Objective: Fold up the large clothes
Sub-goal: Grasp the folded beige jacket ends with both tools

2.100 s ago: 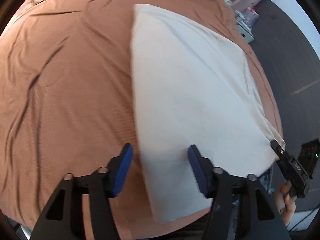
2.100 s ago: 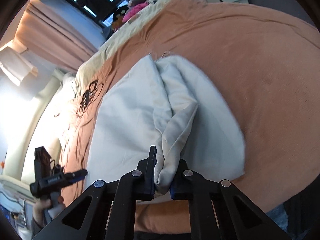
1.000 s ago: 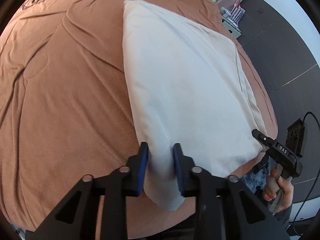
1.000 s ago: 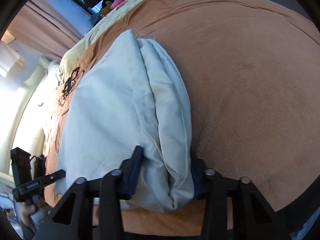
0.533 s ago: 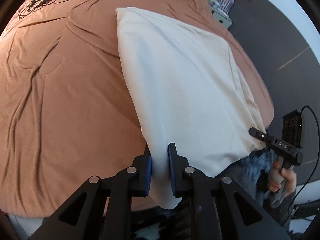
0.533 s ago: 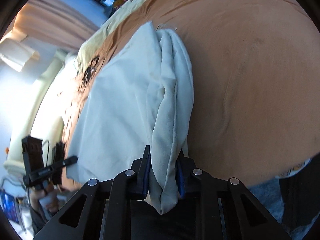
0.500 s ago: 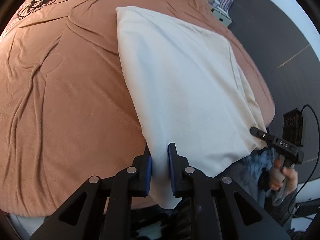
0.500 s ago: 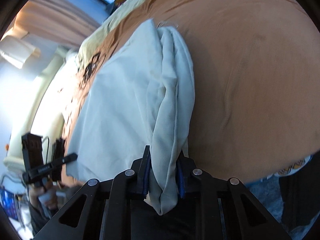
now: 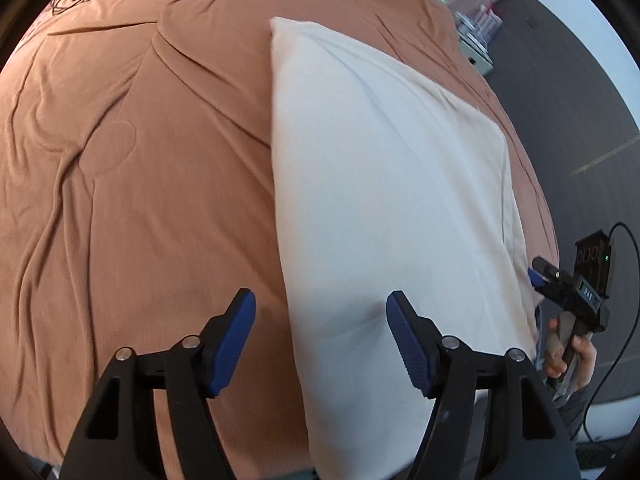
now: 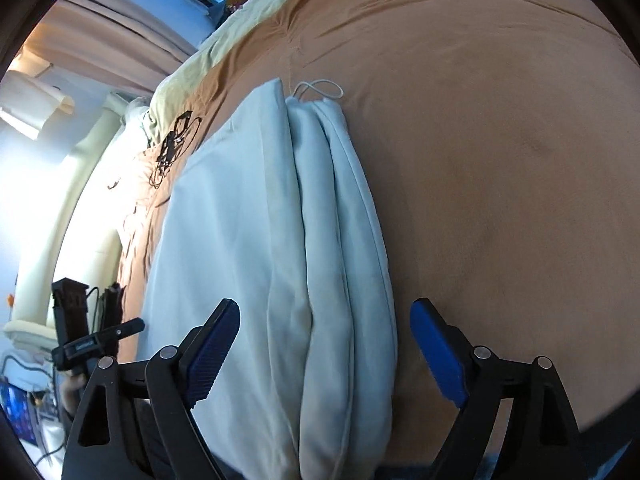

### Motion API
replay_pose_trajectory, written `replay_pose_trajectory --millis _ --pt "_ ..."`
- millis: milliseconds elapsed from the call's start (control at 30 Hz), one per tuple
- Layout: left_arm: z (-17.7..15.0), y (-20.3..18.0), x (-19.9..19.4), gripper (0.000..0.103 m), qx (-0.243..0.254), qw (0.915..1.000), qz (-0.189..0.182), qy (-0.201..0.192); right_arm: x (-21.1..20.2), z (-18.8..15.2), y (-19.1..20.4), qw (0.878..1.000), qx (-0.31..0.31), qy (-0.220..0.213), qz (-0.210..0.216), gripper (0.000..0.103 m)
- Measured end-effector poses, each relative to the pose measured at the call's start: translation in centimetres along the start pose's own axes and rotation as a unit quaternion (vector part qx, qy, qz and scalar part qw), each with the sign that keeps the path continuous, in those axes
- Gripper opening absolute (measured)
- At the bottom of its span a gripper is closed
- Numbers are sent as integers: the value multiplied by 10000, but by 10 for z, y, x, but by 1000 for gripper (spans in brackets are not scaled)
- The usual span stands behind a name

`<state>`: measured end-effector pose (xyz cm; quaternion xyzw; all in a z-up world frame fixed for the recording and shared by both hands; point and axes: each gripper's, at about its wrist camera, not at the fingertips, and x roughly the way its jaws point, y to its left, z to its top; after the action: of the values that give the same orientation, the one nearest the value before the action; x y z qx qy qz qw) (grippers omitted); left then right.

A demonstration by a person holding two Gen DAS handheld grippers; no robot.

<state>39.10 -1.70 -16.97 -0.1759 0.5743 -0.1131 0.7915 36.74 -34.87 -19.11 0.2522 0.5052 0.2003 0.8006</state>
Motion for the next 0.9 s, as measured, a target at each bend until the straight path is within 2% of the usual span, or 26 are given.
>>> replay_pose_trajectory --millis 233,400,533,733,767,833,900 --pt "38 3 16 68 -119 9996 111 -231 41 45 -3 9990 -37 332 280 88" --pt "62 6 27 68 -136 9993 116 -318 62 70 -5 9975 96 326 622 87" --pt "83 4 36 68 -126 9989 147 -416 80 88 0 9958 -2 464 783 79" --pt "108 3 51 65 -159 9983 243 -505 99 109 13 9940 -231 697 816 78" --pt "113 2 54 64 -157 9980 283 -536 103 112 15 9937 -186 720 835 77" --pt "120 4 57 48 -225 9980 244 -539 110 117 15 9939 -65 765 797 70" --pt "122 1 59 41 -349 9978 224 -523 114 118 23 9951 -175 757 614 64"
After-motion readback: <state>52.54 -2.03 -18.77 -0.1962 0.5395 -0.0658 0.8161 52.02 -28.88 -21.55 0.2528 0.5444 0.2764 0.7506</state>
